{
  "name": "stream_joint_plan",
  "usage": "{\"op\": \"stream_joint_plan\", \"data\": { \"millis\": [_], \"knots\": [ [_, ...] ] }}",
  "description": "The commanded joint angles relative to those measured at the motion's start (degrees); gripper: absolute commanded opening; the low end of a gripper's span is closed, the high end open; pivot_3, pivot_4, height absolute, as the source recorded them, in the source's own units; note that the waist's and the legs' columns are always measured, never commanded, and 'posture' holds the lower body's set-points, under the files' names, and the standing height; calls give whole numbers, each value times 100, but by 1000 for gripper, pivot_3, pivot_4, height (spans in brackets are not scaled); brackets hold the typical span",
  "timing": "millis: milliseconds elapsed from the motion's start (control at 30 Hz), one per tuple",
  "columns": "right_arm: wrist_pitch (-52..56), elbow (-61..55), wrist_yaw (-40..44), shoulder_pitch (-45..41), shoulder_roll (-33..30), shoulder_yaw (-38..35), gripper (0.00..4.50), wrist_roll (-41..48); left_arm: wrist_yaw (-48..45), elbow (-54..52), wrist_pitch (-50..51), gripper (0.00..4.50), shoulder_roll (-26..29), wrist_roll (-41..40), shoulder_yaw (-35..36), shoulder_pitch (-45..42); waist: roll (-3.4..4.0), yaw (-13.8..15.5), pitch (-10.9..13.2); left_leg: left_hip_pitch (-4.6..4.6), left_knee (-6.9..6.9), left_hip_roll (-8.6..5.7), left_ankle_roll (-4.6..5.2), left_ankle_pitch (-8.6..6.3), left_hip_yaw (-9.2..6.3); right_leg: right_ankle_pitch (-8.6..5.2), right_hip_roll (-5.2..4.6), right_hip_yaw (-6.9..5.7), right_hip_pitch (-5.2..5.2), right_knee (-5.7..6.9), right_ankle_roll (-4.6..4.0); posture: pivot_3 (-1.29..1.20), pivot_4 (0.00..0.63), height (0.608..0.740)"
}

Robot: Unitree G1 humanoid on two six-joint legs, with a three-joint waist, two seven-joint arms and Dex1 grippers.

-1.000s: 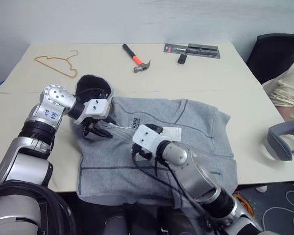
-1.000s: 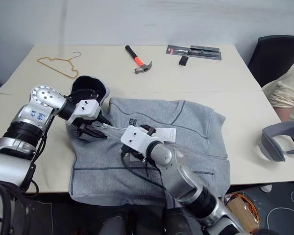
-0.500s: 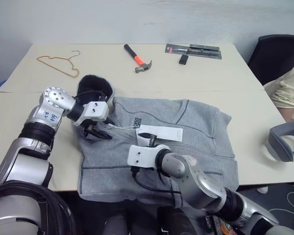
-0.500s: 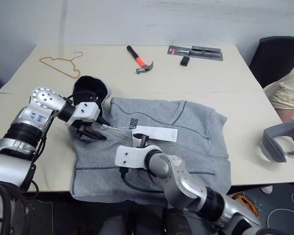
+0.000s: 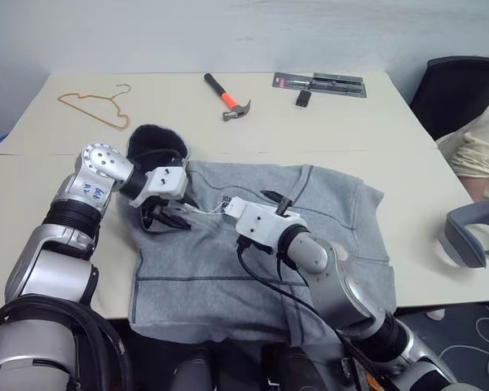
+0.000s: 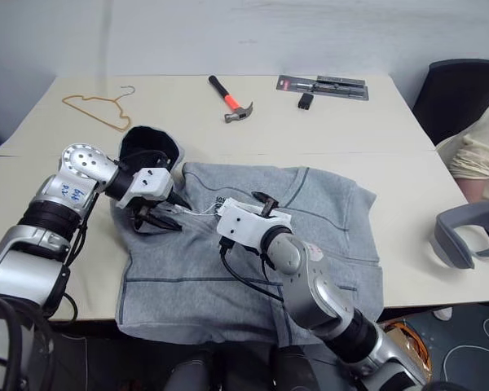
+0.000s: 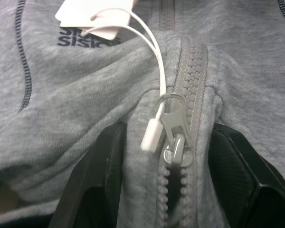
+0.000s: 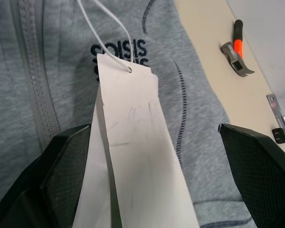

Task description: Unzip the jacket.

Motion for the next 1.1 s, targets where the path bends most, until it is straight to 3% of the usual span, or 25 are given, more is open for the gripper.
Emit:
{"op": "stream_joint_plan", "data": {
  "millis": [33, 233, 267, 333, 667, 733, 1100],
  "knots": [
    [-555, 424, -220, -99, 83, -68, 4433, -26, -582, -184, 70, 2624, -9, -61, 187, -92, -2, 8, 1, -1, 1, 0, 0, 0, -1, 0, 0, -1, 0, -1, 0, 0, 150, 740],
    [-959, 765, -390, 35, 183, -116, 4433, -79, -587, -219, -15, 2624, 240, 42, 234, -33, -2, -14, 1, 0, 0, 3, -1, 1, -1, 0, 1, 1, 0, 3, 0, 0, 150, 740],
    [-1024, 794, -430, 63, 190, -141, 4262, -81, -608, -219, 28, 2624, 286, 21, 250, -29, -2, -20, 1, 1, -1, 4, -1, 1, 0, 0, 2, 2, -1, 4, 0, 0, 150, 740],
    [-1160, 857, -524, 103, 215, -216, 3792, -62, -627, -229, 83, 2624, 345, -3, 274, -16, -2, -19, 1, 3, -3, 4, -3, 1, 0, 0, 2, 2, 0, 4, 0, 0, 150, 740],
    [-1462, 1081, -566, 161, 369, -499, 527, 52, -430, -365, 79, 2624, 238, 47, 267, 291, -2, -10, 1, 2, -2, 4, -3, 1, 0, 0, 1, 3, 0, 4, 0, 0, 150, 740],
    [-1464, 1128, -585, 192, 421, -618, 140, 101, -326, -331, 88, 2624, 126, 59, 260, 356, -2, -8, 1, 2, -2, 3, -3, 1, 0, 0, 0, 3, 0, 4, 0, 0, 150, 740],
    [-1275, 27, -603, 589, 418, -1792, 140, 513, 1287, 1083, -546, 2624, -622, 769, 276, 622, 8, 75, -11, 25, 1, -5, 6, 1, -7, 3, -12, -4, 32, -1, 5, 0, 150, 740]
  ]
}}
